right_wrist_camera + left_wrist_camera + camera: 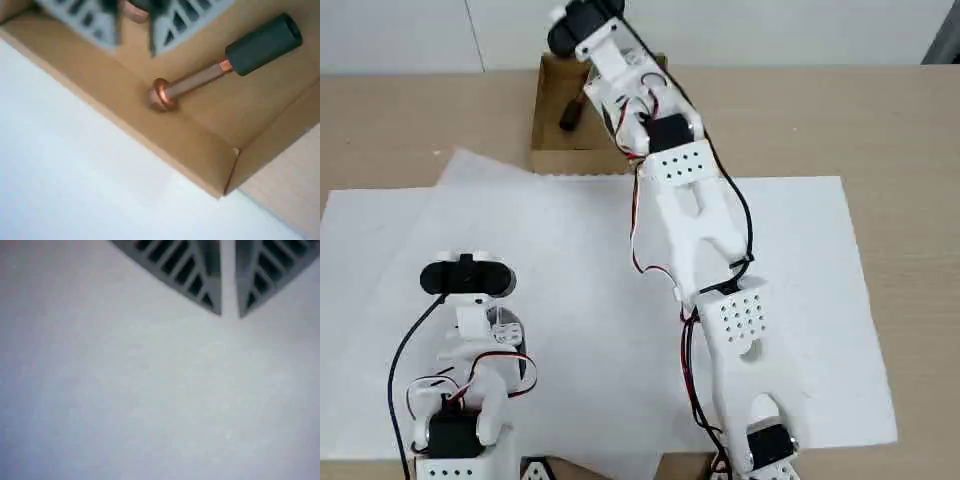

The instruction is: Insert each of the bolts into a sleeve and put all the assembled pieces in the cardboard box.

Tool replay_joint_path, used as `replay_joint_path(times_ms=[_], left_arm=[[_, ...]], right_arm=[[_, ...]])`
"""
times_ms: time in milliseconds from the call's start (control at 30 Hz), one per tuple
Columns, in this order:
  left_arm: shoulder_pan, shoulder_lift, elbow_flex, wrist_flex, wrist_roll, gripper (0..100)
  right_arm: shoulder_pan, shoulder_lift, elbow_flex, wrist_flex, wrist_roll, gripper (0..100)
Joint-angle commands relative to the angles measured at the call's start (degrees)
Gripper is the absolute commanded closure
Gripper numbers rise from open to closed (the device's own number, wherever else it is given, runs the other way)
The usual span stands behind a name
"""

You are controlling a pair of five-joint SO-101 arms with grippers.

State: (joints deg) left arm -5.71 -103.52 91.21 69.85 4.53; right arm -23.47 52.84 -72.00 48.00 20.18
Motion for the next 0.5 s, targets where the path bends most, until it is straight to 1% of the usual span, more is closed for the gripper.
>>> replay_joint_path(times_ms=[0,167,267,467], left_arm=[[0.18,-0.53,-0.31,-0.09,0.18,99],[0.18,-0.53,-0.31,-0.09,0.18,99],[0.18,-0.53,-0.31,-0.09,0.18,99],[0.18,-0.53,-0.31,-0.09,0.18,99]], right_arm=[[0.04,-0.75,-11.78,9.54,0.18,99.8],[0.48,-1.01,-23.74,22.37,0.18,99.5],[1.54,-2.33,-24.44,27.82,0.18,99.5],[3.82,-11.74,-24.44,40.48,-6.95,99.5]])
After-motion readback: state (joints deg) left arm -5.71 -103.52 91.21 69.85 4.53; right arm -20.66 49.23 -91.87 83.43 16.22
